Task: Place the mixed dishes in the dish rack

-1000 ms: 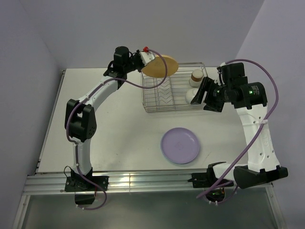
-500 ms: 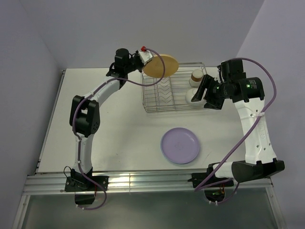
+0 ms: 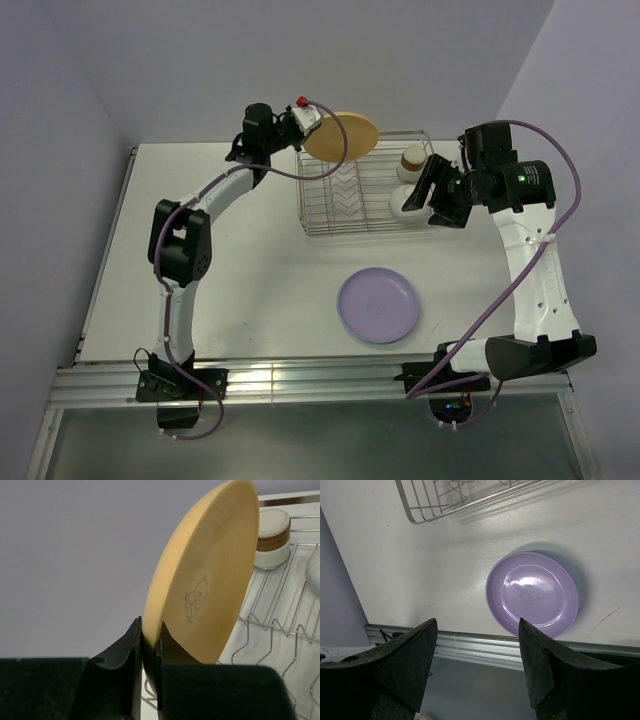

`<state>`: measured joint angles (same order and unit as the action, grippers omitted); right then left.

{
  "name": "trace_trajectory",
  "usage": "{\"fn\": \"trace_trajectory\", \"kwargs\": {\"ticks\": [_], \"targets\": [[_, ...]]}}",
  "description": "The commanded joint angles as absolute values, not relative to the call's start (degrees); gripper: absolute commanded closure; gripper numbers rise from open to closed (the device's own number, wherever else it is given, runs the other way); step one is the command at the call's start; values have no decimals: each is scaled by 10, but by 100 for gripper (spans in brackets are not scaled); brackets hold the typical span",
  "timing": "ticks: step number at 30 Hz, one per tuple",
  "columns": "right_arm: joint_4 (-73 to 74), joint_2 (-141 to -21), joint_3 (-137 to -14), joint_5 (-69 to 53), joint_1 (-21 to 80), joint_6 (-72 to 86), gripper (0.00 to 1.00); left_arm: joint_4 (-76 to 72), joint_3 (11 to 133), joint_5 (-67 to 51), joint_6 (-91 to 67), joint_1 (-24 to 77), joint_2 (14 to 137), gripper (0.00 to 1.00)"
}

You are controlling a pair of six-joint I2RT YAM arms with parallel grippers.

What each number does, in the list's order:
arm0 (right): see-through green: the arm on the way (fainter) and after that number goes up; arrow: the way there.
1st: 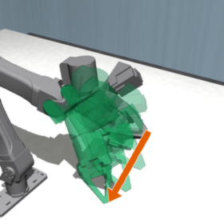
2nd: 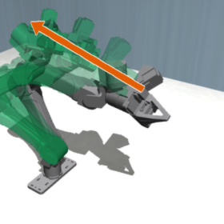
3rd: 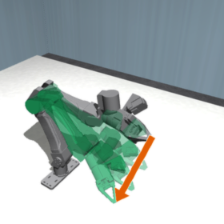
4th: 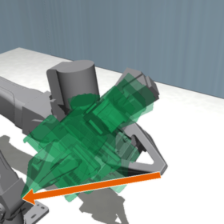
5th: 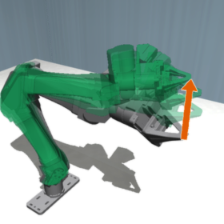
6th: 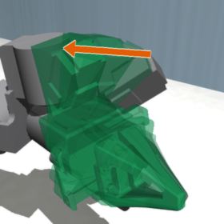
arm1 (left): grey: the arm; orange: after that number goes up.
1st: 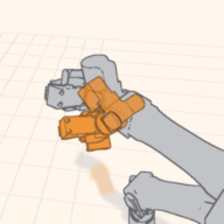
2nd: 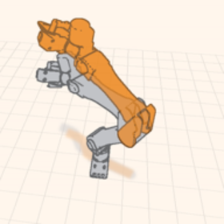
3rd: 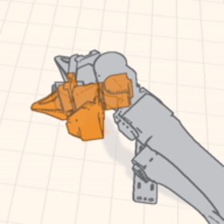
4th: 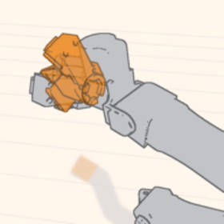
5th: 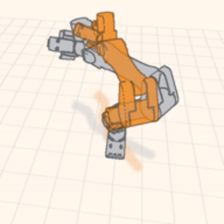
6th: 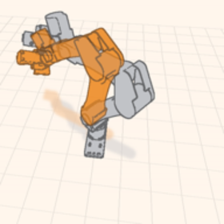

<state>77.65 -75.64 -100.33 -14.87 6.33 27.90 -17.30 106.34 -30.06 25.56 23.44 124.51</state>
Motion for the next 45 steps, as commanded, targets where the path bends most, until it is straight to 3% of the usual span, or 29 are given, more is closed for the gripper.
{"fn": "trace_trajectory", "kwargs": {"ticks": [1,16,18,21,22,24,26,27,32,38,42,45], "targets": [[829,-753,-1022,-149,58,283,27,-219,1062,-295,243,242,1251,100],[819,-746,-1002,-149,56,293,27,-252,984,-224,216,261,1246,100],[820,-746,-1002,-148,55,292,27,-266,981,-215,210,262,1252,96],[820,-747,-1001,-149,55,290,27,-277,978,-203,196,266,1255,72],[820,-748,-1002,-149,55,290,27,-279,978,-200,190,267,1256,55],[821,-749,-1004,-149,55,287,27,-279,979,-198,188,271,1258,38],[821,-749,-1002,-149,55,284,27,-278,980,-193,188,277,1258,9],[819,-748,-1000,-149,55,282,27,-277,982,-189,187,281,1258,1],[822,-750,-989,-149,55,273,27,-279,985,-159,178,290,1243,1],[818,-749,-928,-128,55,272,27,-301,964,-42,148,306,1167,1],[807,-756,-844,-106,55,308,28,-299,948,45,10,308,1089,1],[802,-764,-785,-111,55,330,30,-224,924,18,-155,309,1032,9]]}}
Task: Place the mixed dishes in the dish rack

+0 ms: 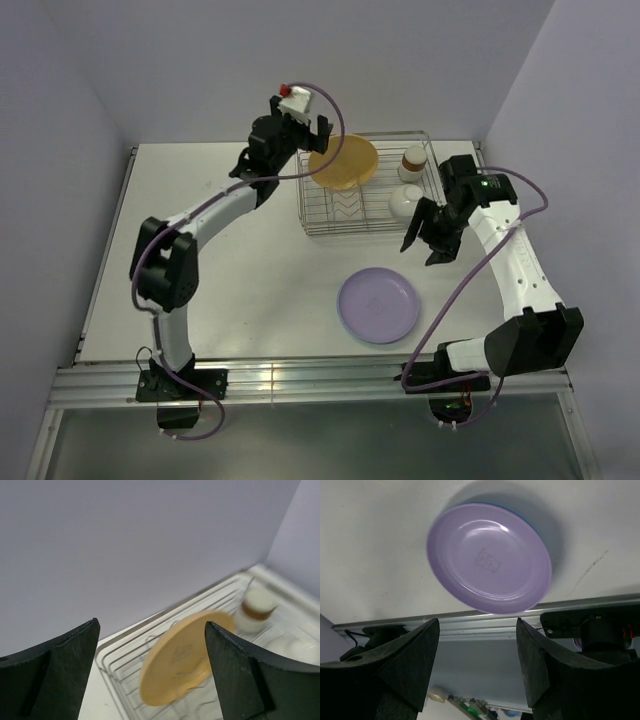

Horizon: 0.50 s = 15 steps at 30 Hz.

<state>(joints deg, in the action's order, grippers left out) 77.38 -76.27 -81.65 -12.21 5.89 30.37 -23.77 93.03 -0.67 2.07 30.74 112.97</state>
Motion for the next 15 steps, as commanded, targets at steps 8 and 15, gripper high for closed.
{"fn": "trace_trajectory", "kwargs": {"ticks": [8,15], "targets": [[702,-696,-553,-121,55,408,40,-100,786,-59,-265,366,882,18],[642,-643,-427,-51,58,443,44,-55,707,-75,-266,385,782,18]]}}
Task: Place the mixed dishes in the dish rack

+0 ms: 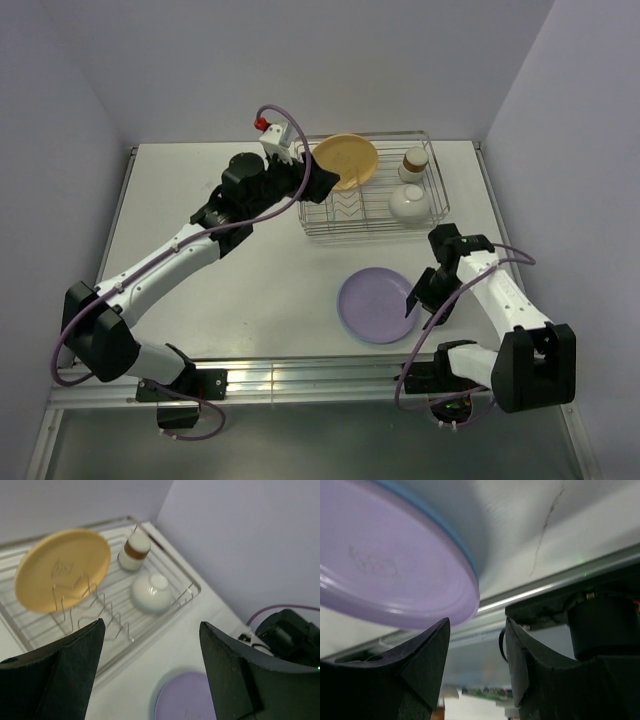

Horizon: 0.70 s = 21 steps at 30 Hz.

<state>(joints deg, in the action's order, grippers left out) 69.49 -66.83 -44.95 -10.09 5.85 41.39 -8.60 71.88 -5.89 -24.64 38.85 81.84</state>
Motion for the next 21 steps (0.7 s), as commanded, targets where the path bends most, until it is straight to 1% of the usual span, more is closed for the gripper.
{"fn": "trace_trajectory", "kwargs": {"ticks": [1,4,8,11,14,15,17,20,21], "targets": [[619,-634,-405,-47,58,451,44,-52,703,-76,-267,386,769,18],[570,-614,-365,-42,58,467,46,-40,712,-86,-272,388,751,18],[521,-625,-345,-41,59,472,49,-20,727,-100,-270,392,737,18],[491,-642,-343,-30,61,467,55,-2,734,-106,-267,396,731,18],[477,-652,-345,-14,64,462,66,22,730,-107,-265,397,721,18],[477,-653,-348,-14,64,461,76,24,727,-105,-265,398,719,17],[485,-649,-356,-9,67,461,81,25,722,-102,-262,398,712,17],[502,-630,-367,-5,69,457,100,34,722,-93,-253,399,713,16],[509,-626,-373,-1,69,456,100,39,728,-91,-252,398,715,16]]}}
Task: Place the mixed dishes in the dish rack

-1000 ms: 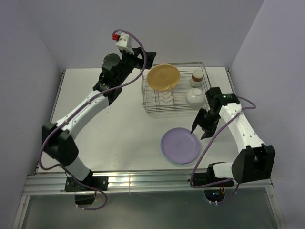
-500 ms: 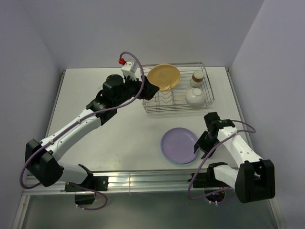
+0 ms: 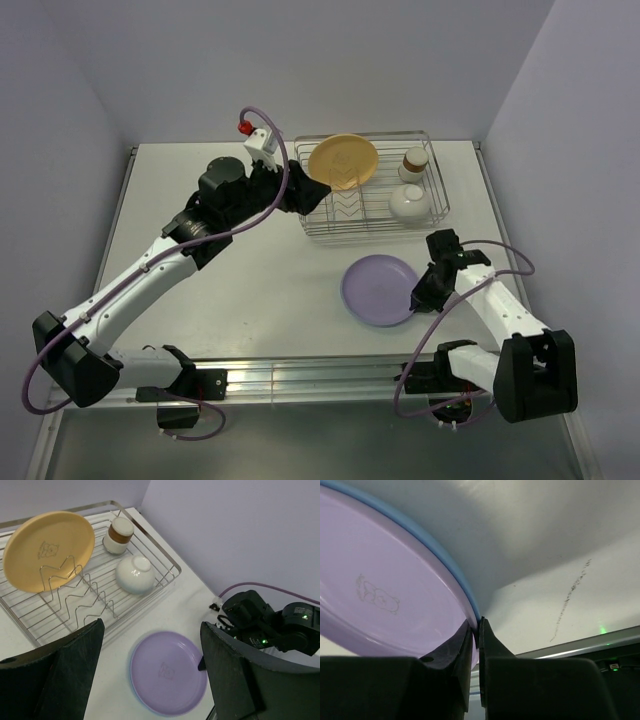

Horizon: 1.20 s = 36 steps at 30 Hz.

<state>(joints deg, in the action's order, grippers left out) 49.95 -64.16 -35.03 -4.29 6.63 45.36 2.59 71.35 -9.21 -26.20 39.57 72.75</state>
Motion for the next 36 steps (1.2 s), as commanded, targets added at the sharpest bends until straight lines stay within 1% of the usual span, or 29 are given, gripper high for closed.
{"fn": "trace_trajectory", "kwargs": {"ticks": [1,3,8,12,15,19,22,23,25,27,29,32,33,36], "targets": [[525,-617,-386,0,69,449,100,45,733,-89,-251,398,722,16],[555,-602,-417,26,69,436,100,57,748,-91,-244,398,734,16],[602,-597,-483,42,69,407,100,93,786,-103,-239,398,767,16],[625,-596,-542,33,69,385,100,98,805,-139,-239,398,803,17],[635,-599,-553,18,69,381,100,105,819,-170,-240,398,832,17],[625,-568,-551,-12,69,379,100,123,849,-228,-230,398,873,16],[633,-553,-559,-24,69,372,100,154,889,-299,-211,397,914,16],[634,-552,-561,-30,69,367,100,175,901,-343,-205,397,925,16],[628,-539,-562,-54,69,355,100,200,940,-387,-205,393,967,17],[621,-519,-562,-76,69,354,100,237,973,-429,-212,388,1000,20],[624,-511,-568,-89,69,352,100,245,980,-450,-221,385,1009,20],[634,-504,-589,-103,69,341,100,214,949,-489,-231,381,1001,17],[635,-499,-603,-105,69,338,100,191,941,-514,-233,380,994,17],[636,-497,-633,-121,69,334,100,191,936,-548,-231,378,998,17]]}}
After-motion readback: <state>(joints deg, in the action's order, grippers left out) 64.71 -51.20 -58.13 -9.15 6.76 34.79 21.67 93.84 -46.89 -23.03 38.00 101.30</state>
